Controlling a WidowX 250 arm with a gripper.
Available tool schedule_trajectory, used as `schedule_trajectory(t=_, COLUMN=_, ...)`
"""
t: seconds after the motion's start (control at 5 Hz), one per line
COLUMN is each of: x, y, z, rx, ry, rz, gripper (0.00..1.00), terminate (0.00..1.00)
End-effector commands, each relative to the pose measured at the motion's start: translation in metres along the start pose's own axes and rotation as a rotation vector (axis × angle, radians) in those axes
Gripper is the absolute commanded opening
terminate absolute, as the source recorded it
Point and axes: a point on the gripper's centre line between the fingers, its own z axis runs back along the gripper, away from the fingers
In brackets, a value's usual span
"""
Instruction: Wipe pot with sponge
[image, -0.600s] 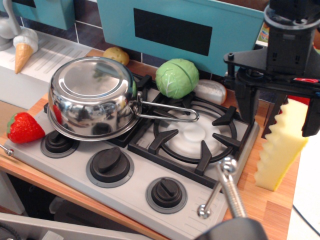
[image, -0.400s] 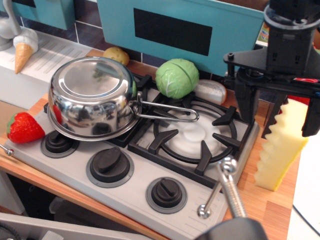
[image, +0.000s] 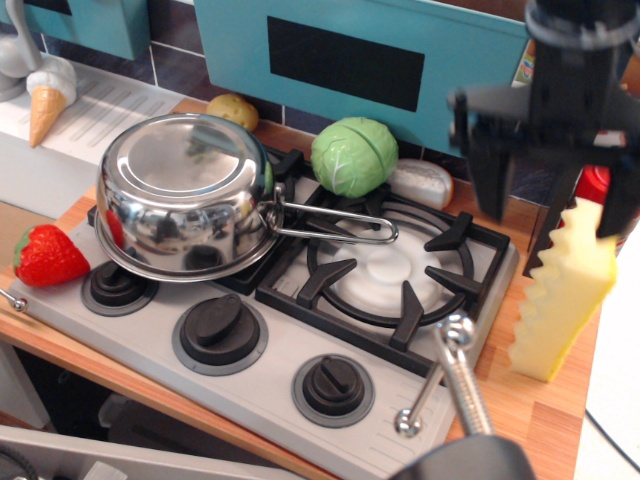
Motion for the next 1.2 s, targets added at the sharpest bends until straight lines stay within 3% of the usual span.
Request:
schedule_trajectory(t=0.0, x=0.03, y=-0.013, z=0.004, rx=-0.025, ry=-0.06, rz=-0.005, gripper=1.0, terminate=0.0)
schedule_trajectory(t=0.4, x=0.029, y=-0.023, z=-0.03, rx=0.012, ry=-0.04, rz=-0.027, gripper=1.0, terminate=0.0)
schedule_trajectory(t=0.6, x=0.027, y=-0.027, z=-0.045, rx=-0.016, ry=-0.027, rz=-0.037, gripper=1.0, terminate=0.0)
schedule_trajectory(t=0.8, x=0.031, y=-0.028, z=-0.059, rx=0.004, ry=-0.011, rz=-0.015, gripper=1.0, terminate=0.0)
schedule_trajectory(t=1.0, x=0.031, y=-0.018, z=-0.065, rx=0.026, ry=-0.005, rz=0.002, gripper=0.0, terminate=0.0)
